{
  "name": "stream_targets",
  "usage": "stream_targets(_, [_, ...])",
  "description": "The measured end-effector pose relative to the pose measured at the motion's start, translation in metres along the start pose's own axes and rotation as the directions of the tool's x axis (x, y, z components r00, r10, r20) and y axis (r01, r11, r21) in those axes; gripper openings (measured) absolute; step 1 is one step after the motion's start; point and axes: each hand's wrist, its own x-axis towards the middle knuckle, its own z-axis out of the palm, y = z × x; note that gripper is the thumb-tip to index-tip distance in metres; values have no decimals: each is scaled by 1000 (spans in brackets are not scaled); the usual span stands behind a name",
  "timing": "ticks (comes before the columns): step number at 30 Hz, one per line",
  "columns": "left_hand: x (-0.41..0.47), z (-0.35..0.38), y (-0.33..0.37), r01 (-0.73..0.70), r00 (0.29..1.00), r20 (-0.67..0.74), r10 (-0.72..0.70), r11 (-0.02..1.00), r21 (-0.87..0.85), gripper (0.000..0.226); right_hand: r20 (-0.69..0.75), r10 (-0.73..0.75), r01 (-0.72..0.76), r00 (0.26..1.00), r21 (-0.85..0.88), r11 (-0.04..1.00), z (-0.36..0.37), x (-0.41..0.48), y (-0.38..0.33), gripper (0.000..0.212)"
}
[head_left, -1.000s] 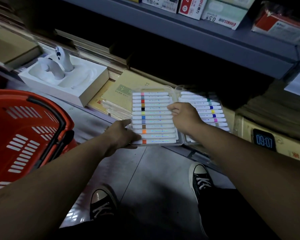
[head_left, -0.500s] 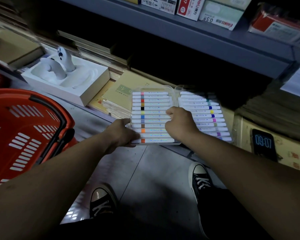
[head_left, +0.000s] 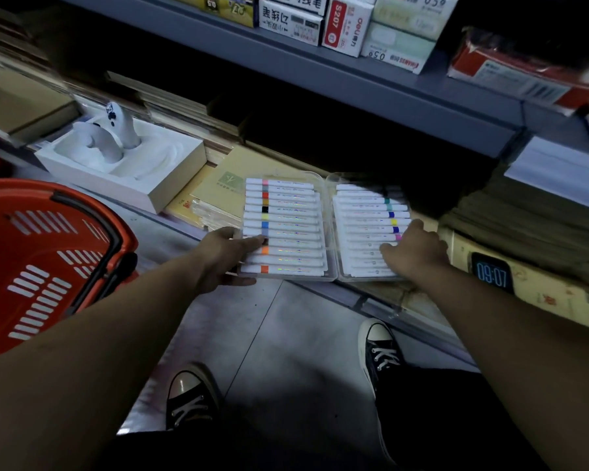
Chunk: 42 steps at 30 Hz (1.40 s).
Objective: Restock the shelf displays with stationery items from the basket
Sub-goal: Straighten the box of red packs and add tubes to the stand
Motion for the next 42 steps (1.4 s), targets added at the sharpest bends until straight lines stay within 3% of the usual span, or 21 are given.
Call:
stream_targets(3, [-4,-6,7,-17,1000,-9,16,995,-95,32,33,74,-80,997,248,966,-9,4,-3,62])
stream_targets(5, [-14,-16,16,-39,999,-35,35,992,-116,31,92,50,-84,994,419,904,-18,0,-12,38])
stream_targets(8, [-31,-33,28,-119,988,-114,107,987,-109,37,309,-130,-109,942,649,753,-30,-22,-35,12])
stream_targets(10, [-47,-45,34,-188,967,-182,180,982,-26,33,413,-274,-131,868,724,678,-31,-41,-55,26])
stream_targets(12, [-60,-58,38,-234,941,-233,244,970,70,29,388,-311,-75,868,721,689,-26,-56,-79,32])
stream_targets(16, [-96,-79,42,-282,887,-309,343,932,227,25,257,-397,167,881,617,769,-20,-96,-125,22])
stream_targets(21, [-149,-68,33,-337,841,-365,399,914,225,26,148,-490,378,859,463,802,-27,-147,-149,30])
stream_targets(26, [-200,-57,13,-466,811,-327,485,874,140,46,88,-610,498,788,492,714,-35,-191,-157,21])
stream_targets(30, [-228,-58,12,-539,832,-129,540,841,45,59,97,-672,424,735,707,566,-36,-222,-164,14])
stream_targets(31, [-230,-60,9,-527,839,-112,532,847,71,72,84,-675,409,733,739,535,-36,-227,-161,12])
stream_targets(33, [-232,-59,4,-501,836,-166,523,851,156,92,53,-680,370,731,807,460,-32,-231,-151,12])
stream_targets(36, [-224,-59,1,-454,733,-369,571,815,359,66,3,-653,332,757,860,389,-31,-232,-137,12])
stream_targets(39, [-214,-62,11,-477,770,-444,458,876,77,56,-18,-682,242,732,941,235,-37,-234,-129,10])
stream_targets(42, [-214,-63,15,-350,831,-486,272,934,-77,58,-45,-747,302,663,930,211,-44,-235,-119,17])
